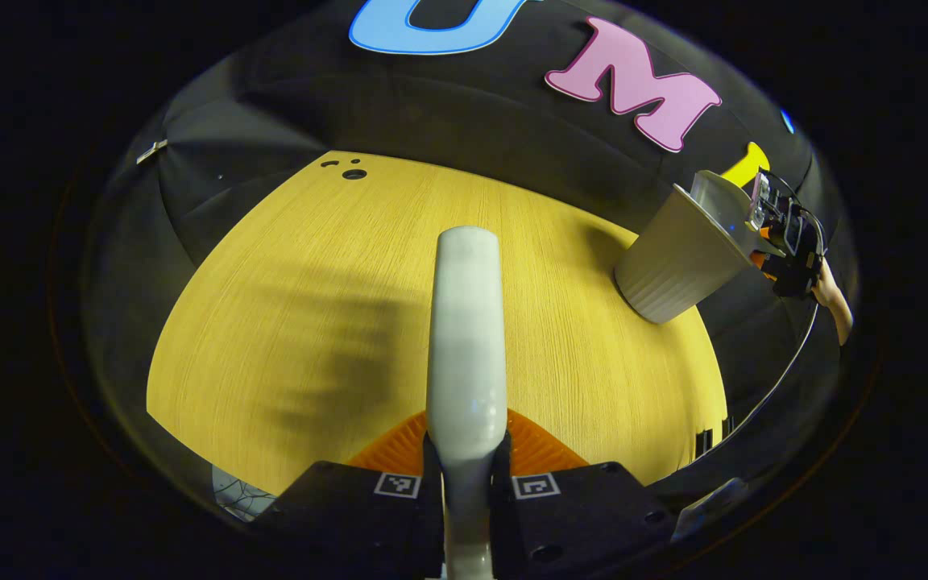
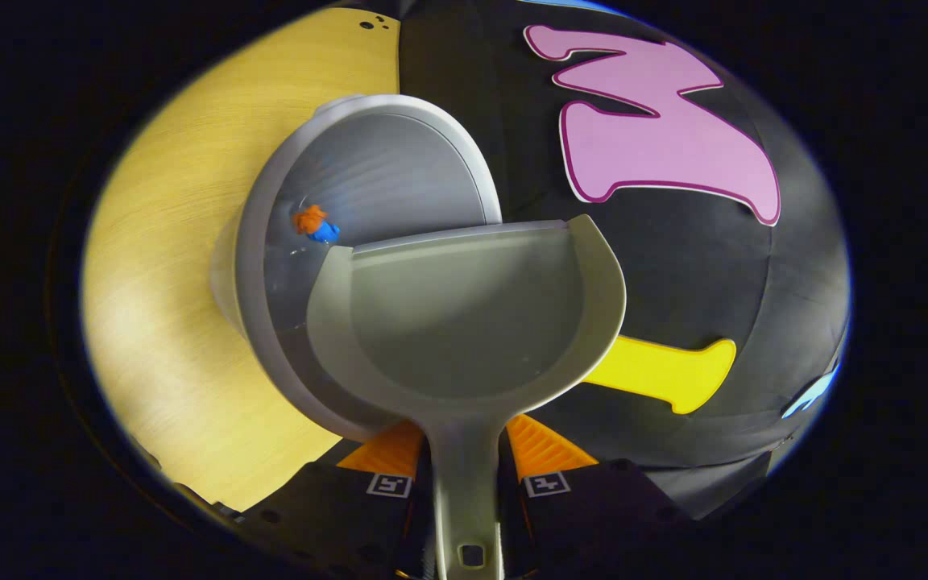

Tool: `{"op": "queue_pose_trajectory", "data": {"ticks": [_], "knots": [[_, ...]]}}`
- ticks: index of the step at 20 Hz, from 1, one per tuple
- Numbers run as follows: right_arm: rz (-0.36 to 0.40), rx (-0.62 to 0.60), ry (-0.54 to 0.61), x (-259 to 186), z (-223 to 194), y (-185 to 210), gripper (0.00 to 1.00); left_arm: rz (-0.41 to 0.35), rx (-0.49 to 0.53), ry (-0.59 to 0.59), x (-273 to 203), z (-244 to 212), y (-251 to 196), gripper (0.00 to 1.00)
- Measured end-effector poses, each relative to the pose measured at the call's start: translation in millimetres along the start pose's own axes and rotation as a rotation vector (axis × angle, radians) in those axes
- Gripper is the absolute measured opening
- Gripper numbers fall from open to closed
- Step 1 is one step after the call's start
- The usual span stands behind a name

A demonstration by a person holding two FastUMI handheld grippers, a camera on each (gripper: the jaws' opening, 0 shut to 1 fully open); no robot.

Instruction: Pick up the small broom and dustpan from the desktop, sweep the trash into the dustpan with the broom, and then empty the trash into the garbage bin.

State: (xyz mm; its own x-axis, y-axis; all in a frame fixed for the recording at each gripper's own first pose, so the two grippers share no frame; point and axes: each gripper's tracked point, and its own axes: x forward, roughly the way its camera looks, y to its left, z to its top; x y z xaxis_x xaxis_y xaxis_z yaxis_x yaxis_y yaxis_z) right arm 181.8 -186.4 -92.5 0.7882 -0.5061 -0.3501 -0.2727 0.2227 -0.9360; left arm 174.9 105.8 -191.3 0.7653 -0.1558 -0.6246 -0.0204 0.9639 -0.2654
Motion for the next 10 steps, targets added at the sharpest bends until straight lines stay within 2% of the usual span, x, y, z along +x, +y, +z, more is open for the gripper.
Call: {"op": "queue_pose_trajectory", "data": {"ticks": [6, 8, 10], "knots": [[0.051, 0.176, -0.001, -10.3, 1.8, -8.5, 0.35, 0.036, -0.023, -0.04, -9.3, 2.5, 13.7, 0.27], [0.054, 0.224, -0.004, -16.6, -4.6, -12.4, 0.32, 0.06, -0.003, -0.061, -14.4, 6.2, 24.0, 0.27], [0.074, 0.339, -0.004, -29.1, -13.2, -17.0, 0.35, 0.09, 0.012, -0.07, -21.1, 5.3, 35.8, 0.27]]}}
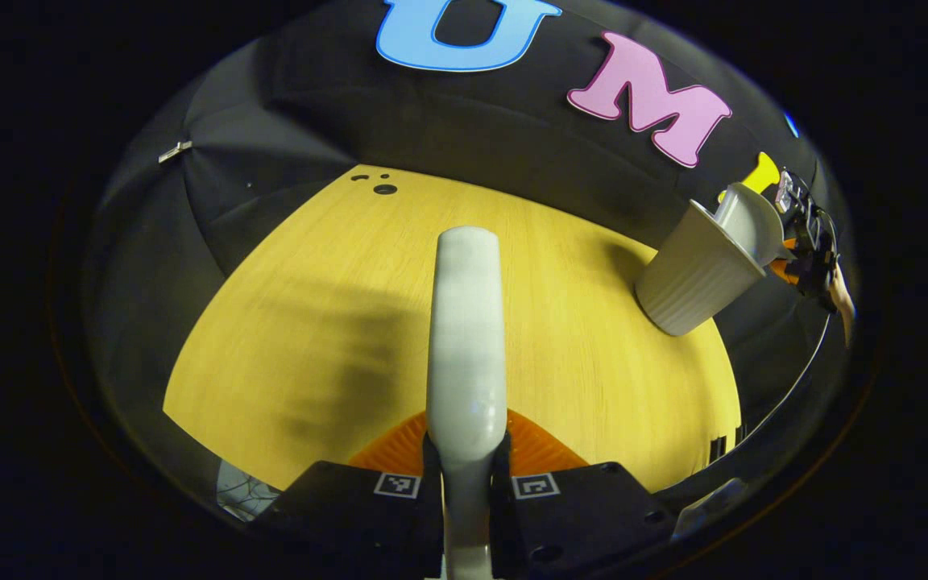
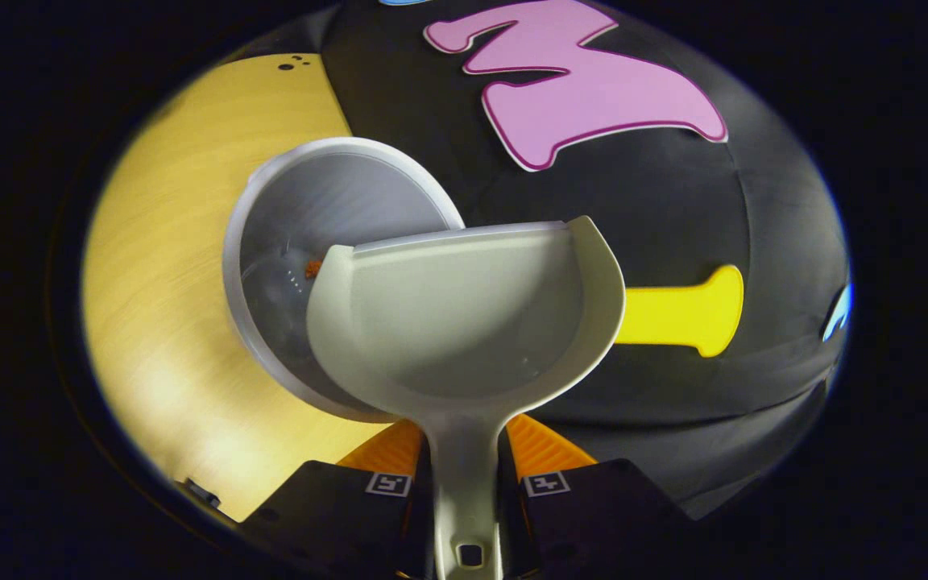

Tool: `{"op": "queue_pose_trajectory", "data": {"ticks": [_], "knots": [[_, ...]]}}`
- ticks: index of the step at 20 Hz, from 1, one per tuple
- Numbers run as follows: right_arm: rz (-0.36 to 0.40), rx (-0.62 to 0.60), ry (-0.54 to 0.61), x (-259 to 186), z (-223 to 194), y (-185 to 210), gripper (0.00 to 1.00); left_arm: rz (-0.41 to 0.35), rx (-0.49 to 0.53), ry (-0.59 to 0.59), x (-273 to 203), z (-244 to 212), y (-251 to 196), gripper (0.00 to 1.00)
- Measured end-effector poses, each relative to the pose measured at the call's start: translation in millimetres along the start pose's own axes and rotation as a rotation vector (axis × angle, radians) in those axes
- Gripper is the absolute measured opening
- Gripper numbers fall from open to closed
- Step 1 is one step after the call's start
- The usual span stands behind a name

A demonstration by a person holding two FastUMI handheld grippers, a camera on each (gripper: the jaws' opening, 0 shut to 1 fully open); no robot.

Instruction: Pick up the small broom and dustpan from the desktop, sweep the trash into the dustpan with the broom, and then empty the trash into the garbage bin.

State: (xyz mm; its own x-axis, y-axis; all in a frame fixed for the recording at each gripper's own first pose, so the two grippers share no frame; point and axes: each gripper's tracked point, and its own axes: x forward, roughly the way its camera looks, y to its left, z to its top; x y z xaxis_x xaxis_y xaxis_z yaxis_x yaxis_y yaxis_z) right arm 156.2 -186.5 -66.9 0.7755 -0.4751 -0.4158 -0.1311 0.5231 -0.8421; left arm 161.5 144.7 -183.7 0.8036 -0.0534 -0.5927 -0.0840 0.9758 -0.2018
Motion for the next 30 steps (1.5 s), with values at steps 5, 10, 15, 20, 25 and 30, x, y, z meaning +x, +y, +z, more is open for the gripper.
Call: {"op": "queue_pose_trajectory", "data": {"ticks": [5, 10, 15, 20, 25, 30], "knots": [[0.076, 0.295, 0.0, -37.4, -9.7, -8.9, 0.36, 0.007, 0.003, -0.02, -23.9, -6.0, 17.4, 0.25], [0.141, 0.595, -0.121, -98.6, 10.9, 2.0, 0.35, 0.008, -0.014, -0.012, -42.3, -21.9, 35.3, 0.27], [0.245, 0.759, -0.181, -162.2, 32.5, 58.3, 0.32, -0.014, -0.02, 0.019, -45.5, -50.5, 41.7, 0.27], [0.366, 0.799, -0.134, -198.2, 30.9, 155.9, 0.34, -0.027, 0.061, 0.034, -39.4, -72.3, 42.4, 0.27], [0.471, 0.832, -0.146, -225.9, 49.8, 242.2, 0.32, -0.048, 0.081, 0.068, -13.9, -85.8, 36.5, 0.27], [0.601, 0.837, -0.074, -219.0, 61.6, 334.5, 0.39, -0.008, 0.118, 0.097, 23.9, -80.7, 38.4, 0.26]]}}
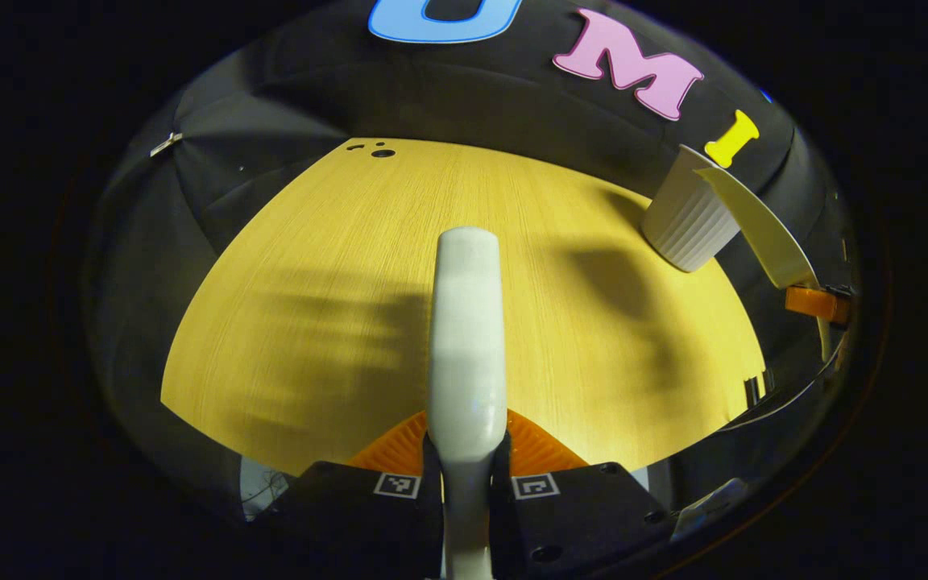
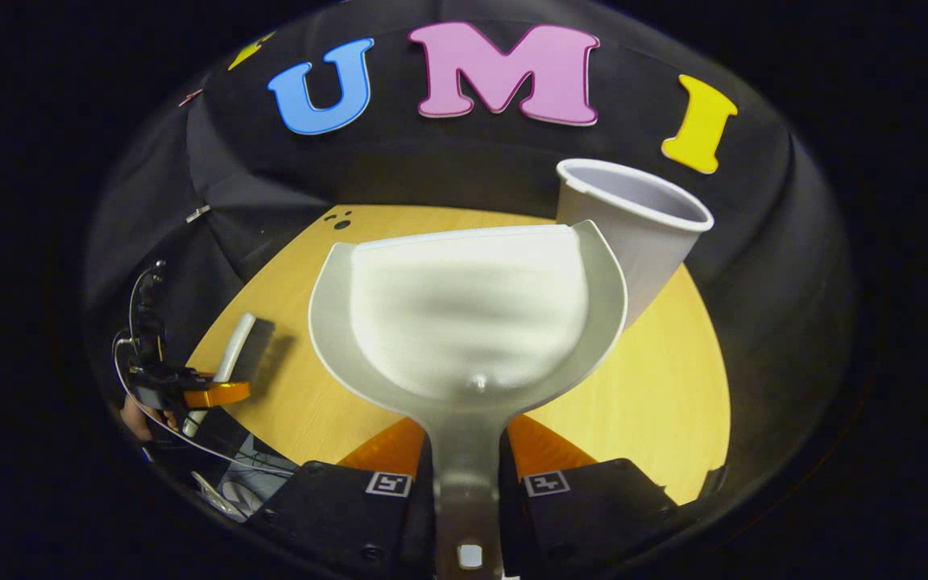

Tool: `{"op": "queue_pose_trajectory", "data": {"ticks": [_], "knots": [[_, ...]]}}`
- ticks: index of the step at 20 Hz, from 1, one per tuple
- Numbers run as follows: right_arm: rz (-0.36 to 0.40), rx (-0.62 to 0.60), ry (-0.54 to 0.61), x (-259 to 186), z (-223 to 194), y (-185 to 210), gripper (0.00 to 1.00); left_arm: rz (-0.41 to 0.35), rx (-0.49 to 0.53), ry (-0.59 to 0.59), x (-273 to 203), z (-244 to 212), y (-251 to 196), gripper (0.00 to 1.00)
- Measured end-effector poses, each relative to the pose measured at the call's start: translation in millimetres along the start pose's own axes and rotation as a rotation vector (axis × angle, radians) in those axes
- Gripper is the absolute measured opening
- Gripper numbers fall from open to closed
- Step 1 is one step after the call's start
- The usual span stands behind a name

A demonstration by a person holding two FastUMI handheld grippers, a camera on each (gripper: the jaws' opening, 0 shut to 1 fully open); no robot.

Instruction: Pick up the small broom and dustpan from the desktop, sweep the trash into the dustpan with the broom, and then empty the trash into the garbage bin.

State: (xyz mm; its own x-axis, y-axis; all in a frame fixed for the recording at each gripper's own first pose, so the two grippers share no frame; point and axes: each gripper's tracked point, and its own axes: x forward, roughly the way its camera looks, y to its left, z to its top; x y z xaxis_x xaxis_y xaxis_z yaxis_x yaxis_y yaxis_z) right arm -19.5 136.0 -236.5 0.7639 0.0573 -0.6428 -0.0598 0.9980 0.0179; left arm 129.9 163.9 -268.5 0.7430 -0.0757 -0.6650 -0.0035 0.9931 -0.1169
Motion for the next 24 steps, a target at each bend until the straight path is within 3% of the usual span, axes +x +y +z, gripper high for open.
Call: {"op": "queue_pose_trajectory", "data": {"ticks": [3, 8, 14, 19, 20, 22, 23, 24], "knots": [[0.031, 0.017, 0.069, 40.3, -27.2, 17.1, 0.32, 0.023, -0.006, 0.028, 21.9, 11.0, -0.7, 0.27], [0.05, 0.076, 0.187, 92.0, -72.7, 18.5, 0.36, 0.079, 0.057, 0.085, 57.0, 23.8, -15.4, 0.28], [-0.03, 0.12, 0.261, 114.1, -83.9, 10.4, 0.36, 0.151, 0.198, 0.134, 57.6, 26.1, -49.9, 0.29], [0.029, 0.144, 0.297, 115.9, -83.7, 17.9, 0.39, 0.178, 0.256, 0.171, 57.8, 29.6, -53.5, 0.32], [0.038, 0.155, 0.303, 117.4, -83.1, 20.0, 0.33, 0.183, 0.25, 0.179, 57.5, 28.8, -52.4, 0.34], [0.068, 0.167, 0.311, 117.6, -79.6, 25.7, 0.45, 0.174, 0.227, 0.194, 55.5, 25.6, -53.3, 0.37], [0.074, 0.169, 0.3, 117.5, -75.8, 26.5, 0.78, 0.152, 0.212, 0.194, 52.9, 24.1, -57.8, 0.34], [0.072, 0.16, 0.288, 117.6, -75.9, 25.1, 0.82, 0.134, 0.196, 0.182, 50.2, 25.1, -62.9, 0.56]]}}
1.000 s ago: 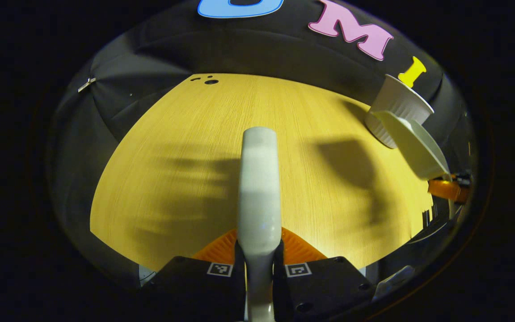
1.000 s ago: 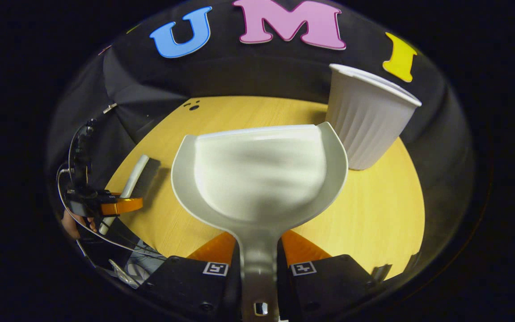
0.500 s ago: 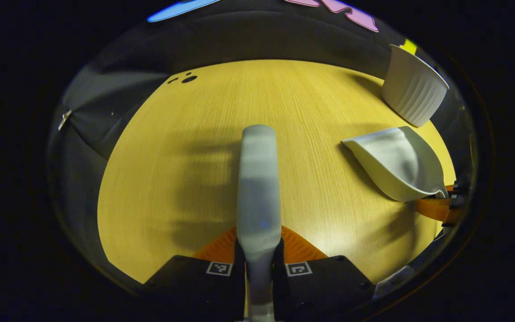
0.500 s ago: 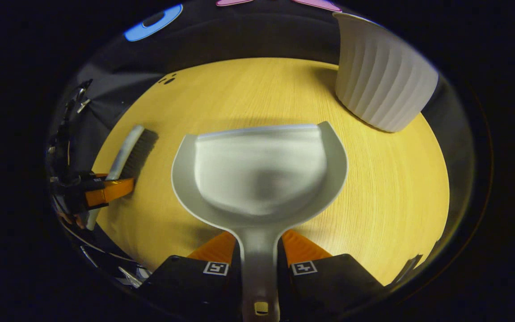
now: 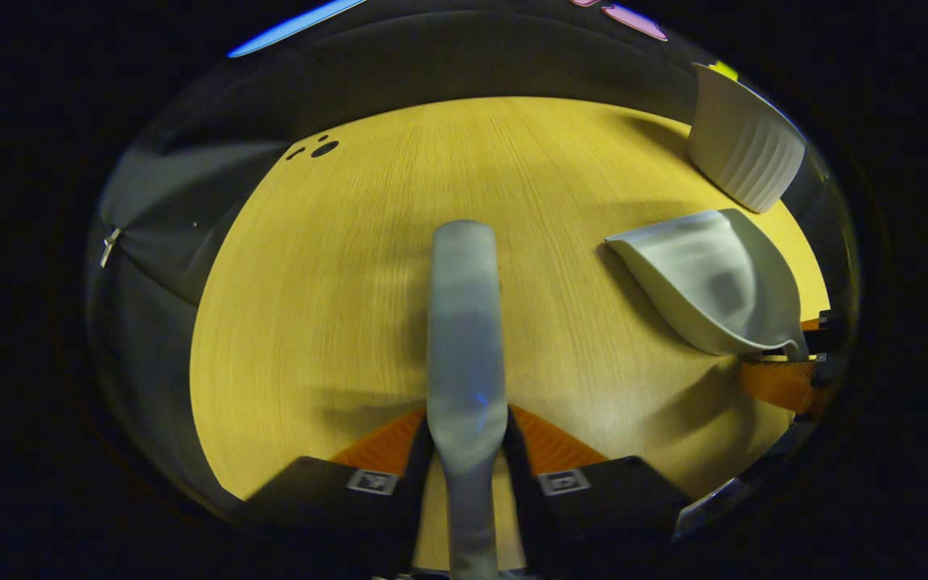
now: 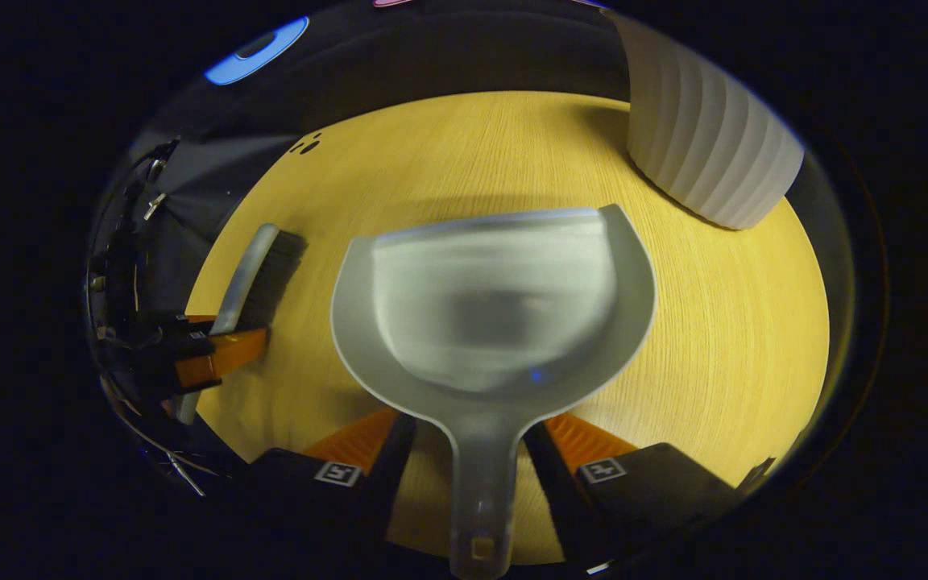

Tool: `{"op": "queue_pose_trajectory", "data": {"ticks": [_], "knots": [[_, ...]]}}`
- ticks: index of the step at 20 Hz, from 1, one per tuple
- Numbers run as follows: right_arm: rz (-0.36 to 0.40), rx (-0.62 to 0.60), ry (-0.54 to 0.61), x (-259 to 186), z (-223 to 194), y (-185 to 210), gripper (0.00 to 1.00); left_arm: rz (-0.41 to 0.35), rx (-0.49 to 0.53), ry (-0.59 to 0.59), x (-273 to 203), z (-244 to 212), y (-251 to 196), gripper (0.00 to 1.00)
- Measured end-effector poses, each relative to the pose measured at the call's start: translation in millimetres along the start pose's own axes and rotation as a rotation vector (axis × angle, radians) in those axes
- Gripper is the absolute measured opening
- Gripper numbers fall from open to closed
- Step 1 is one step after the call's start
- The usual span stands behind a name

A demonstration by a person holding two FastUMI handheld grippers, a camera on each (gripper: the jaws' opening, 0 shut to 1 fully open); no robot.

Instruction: Pick up the small broom and dustpan from the desktop, sweep the trash into the dustpan with the broom, and then empty the trash into the garbage bin.

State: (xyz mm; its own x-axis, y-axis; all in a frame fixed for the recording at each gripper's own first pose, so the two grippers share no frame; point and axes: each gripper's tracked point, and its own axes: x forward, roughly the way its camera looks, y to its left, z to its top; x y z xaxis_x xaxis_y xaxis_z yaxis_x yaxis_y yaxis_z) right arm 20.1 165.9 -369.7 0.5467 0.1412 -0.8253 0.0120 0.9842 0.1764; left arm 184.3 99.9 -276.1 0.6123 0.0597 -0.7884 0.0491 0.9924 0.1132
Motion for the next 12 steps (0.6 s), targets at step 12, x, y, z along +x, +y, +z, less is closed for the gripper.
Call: {"op": "queue_pose_trajectory", "data": {"ticks": [12], "knots": [[-0.058, -0.05, -0.472, -143.1, 69.7, 1.1, 0.99, 0.057, -0.076, -0.521, -152.0, 62.8, -7.0, 0.97]]}}
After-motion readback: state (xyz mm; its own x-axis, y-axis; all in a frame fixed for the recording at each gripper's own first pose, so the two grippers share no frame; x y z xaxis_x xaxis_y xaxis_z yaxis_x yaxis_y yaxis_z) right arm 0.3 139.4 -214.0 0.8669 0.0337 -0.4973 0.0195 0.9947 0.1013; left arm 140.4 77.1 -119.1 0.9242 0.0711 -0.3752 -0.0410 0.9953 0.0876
